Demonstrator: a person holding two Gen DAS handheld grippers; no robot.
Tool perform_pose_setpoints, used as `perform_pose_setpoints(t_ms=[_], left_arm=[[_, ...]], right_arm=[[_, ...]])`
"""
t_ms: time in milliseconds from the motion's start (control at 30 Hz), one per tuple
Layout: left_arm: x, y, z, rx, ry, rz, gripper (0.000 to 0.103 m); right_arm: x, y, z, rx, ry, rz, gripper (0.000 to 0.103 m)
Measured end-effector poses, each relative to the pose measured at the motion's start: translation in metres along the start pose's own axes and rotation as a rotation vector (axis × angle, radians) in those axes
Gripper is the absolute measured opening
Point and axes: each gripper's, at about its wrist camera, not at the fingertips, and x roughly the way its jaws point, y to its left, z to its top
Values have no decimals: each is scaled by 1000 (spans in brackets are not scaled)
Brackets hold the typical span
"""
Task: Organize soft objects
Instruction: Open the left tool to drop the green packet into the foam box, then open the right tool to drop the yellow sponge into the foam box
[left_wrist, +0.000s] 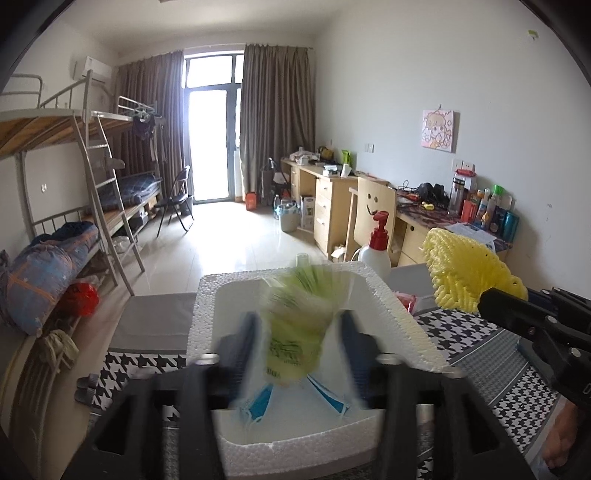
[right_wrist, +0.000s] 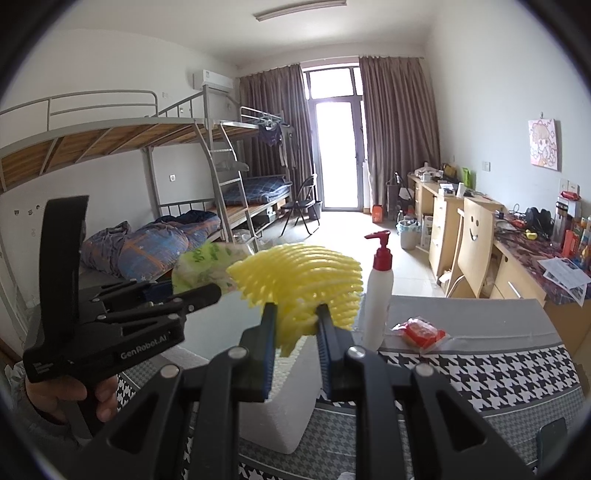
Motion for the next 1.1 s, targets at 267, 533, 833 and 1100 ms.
perform_pose_setpoints(t_ms=[267,533,833,1100], left_arm=[[-17,13,-1,-32,-67,65,95],[-29,24,-3,-44,-95,95,102],[-37,36,-11,-68,-94,116,102],[-47,38,-18,-67,-108,142,102]], right_arm=[[1,5,1,-6,5,-8,24],[6,16,4,-30,4,0,24],[13,25,9,-52,1,16,24],[21,36,12,-66,10,30,24]])
